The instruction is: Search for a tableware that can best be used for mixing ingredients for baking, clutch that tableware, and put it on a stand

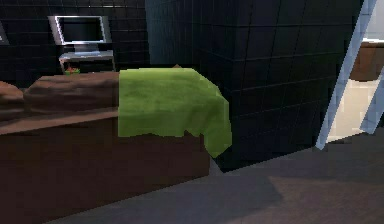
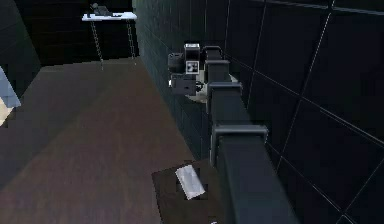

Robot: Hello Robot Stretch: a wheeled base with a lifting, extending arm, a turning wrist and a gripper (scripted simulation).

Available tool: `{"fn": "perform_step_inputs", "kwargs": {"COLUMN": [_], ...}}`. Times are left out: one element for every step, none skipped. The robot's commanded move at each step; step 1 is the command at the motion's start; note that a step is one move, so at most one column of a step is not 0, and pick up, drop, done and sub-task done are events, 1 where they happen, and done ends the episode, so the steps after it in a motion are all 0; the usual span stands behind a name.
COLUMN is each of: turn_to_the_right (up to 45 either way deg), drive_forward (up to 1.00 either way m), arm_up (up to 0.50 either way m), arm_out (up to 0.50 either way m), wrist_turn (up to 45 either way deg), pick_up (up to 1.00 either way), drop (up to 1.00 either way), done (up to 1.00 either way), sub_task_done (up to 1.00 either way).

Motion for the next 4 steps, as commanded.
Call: {"fn": "perform_step_inputs", "kwargs": {"turn_to_the_right": [0.0,0.0,0.0,0.0], "drive_forward": [0.0,0.0,0.0,0.0], "arm_up": [-0.4,-0.32,0.0,0.1], "arm_out": [0.0,0.0,0.0,0.0], "wrist_turn": [0.0,0.0,0.0,0.0], "pick_up": [0.0,0.0,0.0,0.0], "drop": [0.0,0.0,1.0,0.0], "done": [0.0,0.0,0.0,0.0], "sub_task_done": [0.0,0.0,0.0,0.0]}}
